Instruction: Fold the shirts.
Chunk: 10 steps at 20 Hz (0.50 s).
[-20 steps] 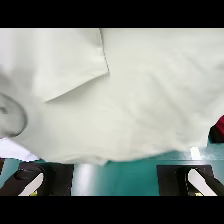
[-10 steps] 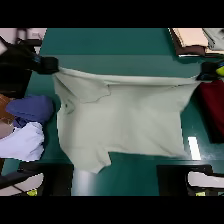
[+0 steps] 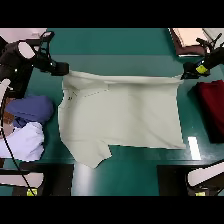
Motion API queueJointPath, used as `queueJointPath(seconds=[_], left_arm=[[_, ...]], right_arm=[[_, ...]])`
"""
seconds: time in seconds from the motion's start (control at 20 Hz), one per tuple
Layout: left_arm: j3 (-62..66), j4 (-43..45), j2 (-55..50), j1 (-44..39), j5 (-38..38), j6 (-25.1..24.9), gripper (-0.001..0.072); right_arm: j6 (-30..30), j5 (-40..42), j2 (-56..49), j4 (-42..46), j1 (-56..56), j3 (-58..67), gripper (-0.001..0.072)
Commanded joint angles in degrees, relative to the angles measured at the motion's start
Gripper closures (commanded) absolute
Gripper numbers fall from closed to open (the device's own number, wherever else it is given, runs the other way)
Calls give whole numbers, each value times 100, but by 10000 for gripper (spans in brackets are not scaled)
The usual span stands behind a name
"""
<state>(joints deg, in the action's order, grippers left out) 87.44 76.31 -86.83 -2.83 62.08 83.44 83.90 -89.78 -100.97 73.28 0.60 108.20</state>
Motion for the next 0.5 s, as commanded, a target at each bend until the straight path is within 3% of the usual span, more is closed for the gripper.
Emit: queueJointPath(seconds=[0.0, 0.35, 0.4, 0.45], left_arm=[[-76, -11, -52, 166, 1014, -291, 684], [-1344, -568, -55, 168, 584, -254, 681], [-1416, -566, -55, 170, 584, -223, 579], [-1429, -564, -55, 170, 640, -223, 240]], right_arm=[[-42, 271, 402, -61, -4, -748, 697], [-37, 1137, 1220, -186, -28, -3001, 671], [-37, 1200, 1263, -186, -28, -3165, 486], [-37, 1207, 1290, -190, -28, -3226, 314]])
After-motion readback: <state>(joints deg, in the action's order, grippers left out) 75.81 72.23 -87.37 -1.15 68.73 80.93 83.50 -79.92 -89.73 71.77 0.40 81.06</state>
